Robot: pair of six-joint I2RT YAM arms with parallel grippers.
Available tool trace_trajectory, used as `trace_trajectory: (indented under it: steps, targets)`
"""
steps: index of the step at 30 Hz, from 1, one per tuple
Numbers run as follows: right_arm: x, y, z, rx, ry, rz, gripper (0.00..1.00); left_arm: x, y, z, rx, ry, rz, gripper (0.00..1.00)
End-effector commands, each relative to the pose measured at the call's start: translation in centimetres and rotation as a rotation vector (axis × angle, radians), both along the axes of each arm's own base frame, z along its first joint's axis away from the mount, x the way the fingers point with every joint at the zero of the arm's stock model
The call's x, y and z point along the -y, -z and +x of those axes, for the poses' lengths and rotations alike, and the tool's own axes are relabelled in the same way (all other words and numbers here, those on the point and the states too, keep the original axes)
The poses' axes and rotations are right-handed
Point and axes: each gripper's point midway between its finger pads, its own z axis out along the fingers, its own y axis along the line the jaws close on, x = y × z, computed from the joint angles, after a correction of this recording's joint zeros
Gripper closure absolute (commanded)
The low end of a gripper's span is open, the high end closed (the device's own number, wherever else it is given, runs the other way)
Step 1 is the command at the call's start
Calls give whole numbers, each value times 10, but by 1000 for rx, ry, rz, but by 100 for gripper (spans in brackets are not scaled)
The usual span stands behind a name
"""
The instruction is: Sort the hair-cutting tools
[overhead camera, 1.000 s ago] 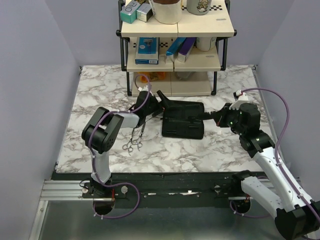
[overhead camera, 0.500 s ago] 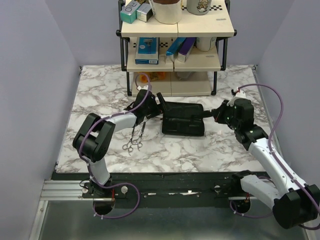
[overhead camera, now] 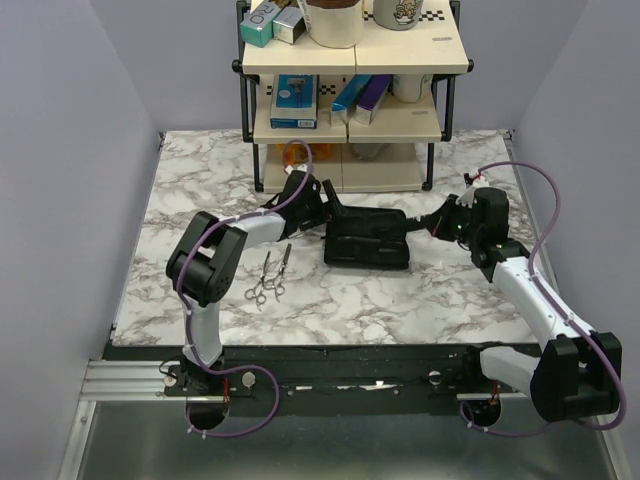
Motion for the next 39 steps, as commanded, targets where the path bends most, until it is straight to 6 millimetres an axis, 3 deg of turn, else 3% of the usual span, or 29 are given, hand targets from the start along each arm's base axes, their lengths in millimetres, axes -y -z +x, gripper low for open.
trace_trajectory:
  steps: [1, 15, 28, 39]
  targets:
    - [-13, 3, -3, -19, -80, 57, 99, 5, 11, 4, -27, 16, 25, 5]
    - [10, 33, 4, -109, -22, 30, 99, 13, 12, 11, -30, 40, 24, 5]
    - [26, 33, 9, -119, 21, -38, 99, 20, 16, 12, -42, 53, 8, 6]
    - [33, 47, 8, -167, 41, -77, 99, 21, 16, 10, -43, 59, 3, 6]
